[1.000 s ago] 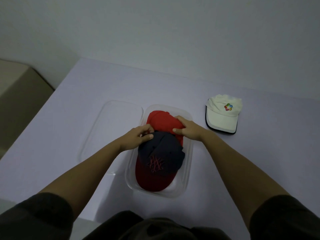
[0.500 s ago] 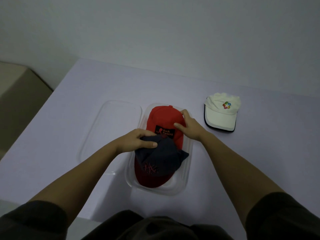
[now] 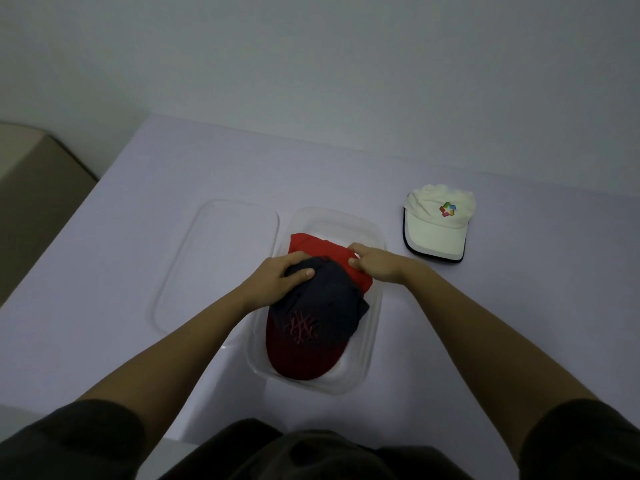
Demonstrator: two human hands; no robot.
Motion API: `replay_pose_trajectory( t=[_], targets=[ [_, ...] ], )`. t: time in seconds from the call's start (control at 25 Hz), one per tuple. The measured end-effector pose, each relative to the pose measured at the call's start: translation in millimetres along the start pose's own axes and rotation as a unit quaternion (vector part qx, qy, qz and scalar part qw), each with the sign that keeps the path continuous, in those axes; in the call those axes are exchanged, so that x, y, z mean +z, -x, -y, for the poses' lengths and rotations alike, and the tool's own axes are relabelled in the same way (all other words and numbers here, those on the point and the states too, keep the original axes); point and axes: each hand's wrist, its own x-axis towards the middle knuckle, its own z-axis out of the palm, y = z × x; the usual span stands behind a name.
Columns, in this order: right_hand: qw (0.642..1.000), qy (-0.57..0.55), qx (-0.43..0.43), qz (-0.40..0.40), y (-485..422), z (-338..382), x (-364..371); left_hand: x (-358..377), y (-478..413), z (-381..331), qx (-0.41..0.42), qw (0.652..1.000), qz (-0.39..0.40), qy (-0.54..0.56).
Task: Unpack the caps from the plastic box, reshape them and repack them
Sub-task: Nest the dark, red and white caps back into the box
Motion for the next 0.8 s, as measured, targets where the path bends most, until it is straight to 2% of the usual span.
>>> replay_pose_trajectory(
  t=[0.08, 0.16, 0.24, 0.4, 0.56, 0.68, 0.8],
  targets=[
    [0.992, 0.123, 0.02, -0.018, 5, 6, 2, 2, -2, 0, -0.007, 1.0, -0.014, -0.011],
    [0.954, 0.283, 0.013, -0.097, 9, 6, 3, 5, -7, 1, -0.026, 0.999, -0.026, -0.038],
    [0.925, 0.336, 0.025, -0.176, 11, -2, 6, 8, -11, 5, -0.058, 0.994, -0.045, -0.086],
    [0.964, 0.17, 0.032, -0.202, 16, -13, 25, 15, -14, 13, -0.058, 0.953, -0.1, -0.278],
    [0.971, 0.016, 0.109, -0.211, 29, 1, 57, 12, -15, 13, -0.021, 0.97, -0.066, -0.235],
    [0.962, -0.094, 0.048, -0.253, 32, 6, 76, 11, -18, 16, -0.021, 0.979, -0.038, -0.197],
    [0.953, -0.158, -0.01, -0.258, 28, 3, 73, 12, -15, 20, -0.032, 0.977, -0.072, -0.197]
  ],
)
